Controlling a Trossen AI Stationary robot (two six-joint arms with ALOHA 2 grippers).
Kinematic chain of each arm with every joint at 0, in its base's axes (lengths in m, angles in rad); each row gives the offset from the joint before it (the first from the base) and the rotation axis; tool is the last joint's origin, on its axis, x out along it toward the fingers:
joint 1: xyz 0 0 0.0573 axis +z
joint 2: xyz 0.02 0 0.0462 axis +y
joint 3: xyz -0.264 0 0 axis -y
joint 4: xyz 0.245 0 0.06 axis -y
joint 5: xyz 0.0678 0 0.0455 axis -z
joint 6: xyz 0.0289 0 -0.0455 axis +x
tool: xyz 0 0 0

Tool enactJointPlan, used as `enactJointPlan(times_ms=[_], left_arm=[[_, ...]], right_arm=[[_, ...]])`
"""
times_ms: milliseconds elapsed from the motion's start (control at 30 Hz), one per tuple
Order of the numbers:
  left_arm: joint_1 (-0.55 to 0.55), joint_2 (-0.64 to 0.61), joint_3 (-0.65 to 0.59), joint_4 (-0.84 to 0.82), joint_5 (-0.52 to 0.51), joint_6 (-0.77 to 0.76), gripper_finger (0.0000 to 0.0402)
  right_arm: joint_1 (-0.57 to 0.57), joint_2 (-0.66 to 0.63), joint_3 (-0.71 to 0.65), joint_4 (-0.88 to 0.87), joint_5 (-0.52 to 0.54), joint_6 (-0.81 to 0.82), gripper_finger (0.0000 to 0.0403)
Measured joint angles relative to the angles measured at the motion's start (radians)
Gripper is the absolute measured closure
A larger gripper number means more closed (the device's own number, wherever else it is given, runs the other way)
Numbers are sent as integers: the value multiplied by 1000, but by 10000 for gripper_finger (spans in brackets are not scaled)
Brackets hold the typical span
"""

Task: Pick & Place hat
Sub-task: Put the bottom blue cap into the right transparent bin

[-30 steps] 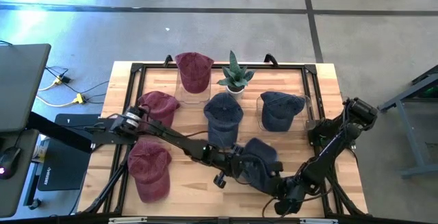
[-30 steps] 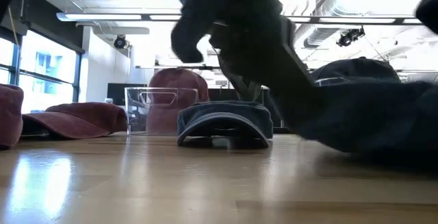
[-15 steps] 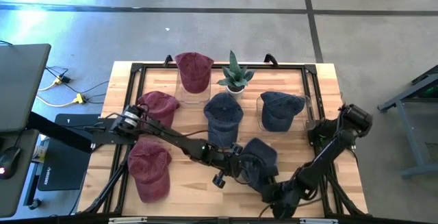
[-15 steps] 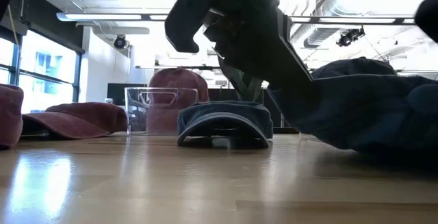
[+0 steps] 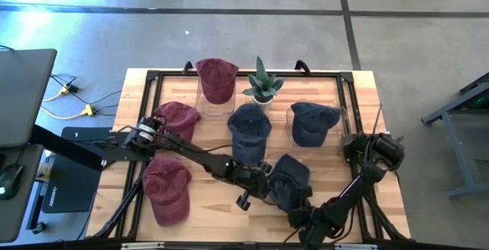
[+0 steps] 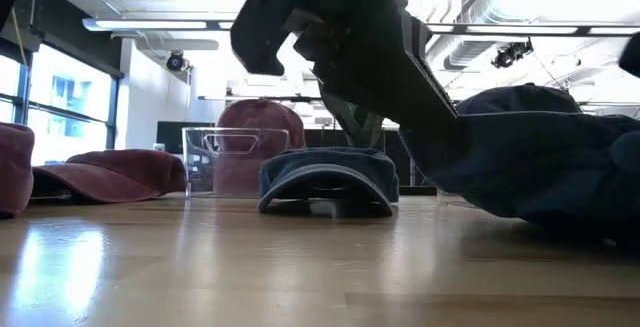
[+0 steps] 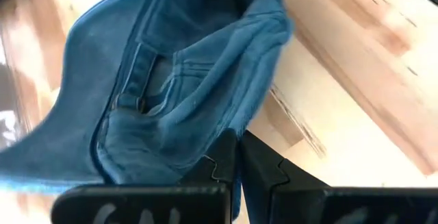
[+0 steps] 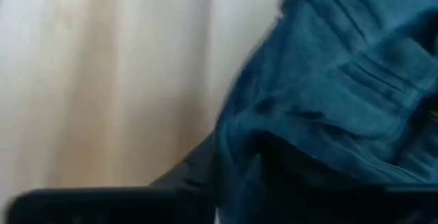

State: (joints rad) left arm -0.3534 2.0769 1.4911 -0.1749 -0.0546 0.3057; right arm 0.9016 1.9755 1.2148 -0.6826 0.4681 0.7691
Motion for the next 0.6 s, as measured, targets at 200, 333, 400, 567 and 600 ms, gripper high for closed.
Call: enactJointPlan(times_ms=[200,333,400,567,600], left_arm=[[7,-39,37,-36,53,92,394],[7,-58,113,-130,123,137,394],[8,-67,157,-183,196,173,394],[9,-98,238,-307,483,263,394],[14,-109,240,-323,545,266,394]], right_arm=[[-12,-102,21,-40,34,-155,387],[-14,-203,19,-20,13,-257,392],[-14,-266,15,46,-18,-316,397],[-36,-395,-91,366,-155,-462,395],[-46,-418,-124,455,-194,-492,397]])
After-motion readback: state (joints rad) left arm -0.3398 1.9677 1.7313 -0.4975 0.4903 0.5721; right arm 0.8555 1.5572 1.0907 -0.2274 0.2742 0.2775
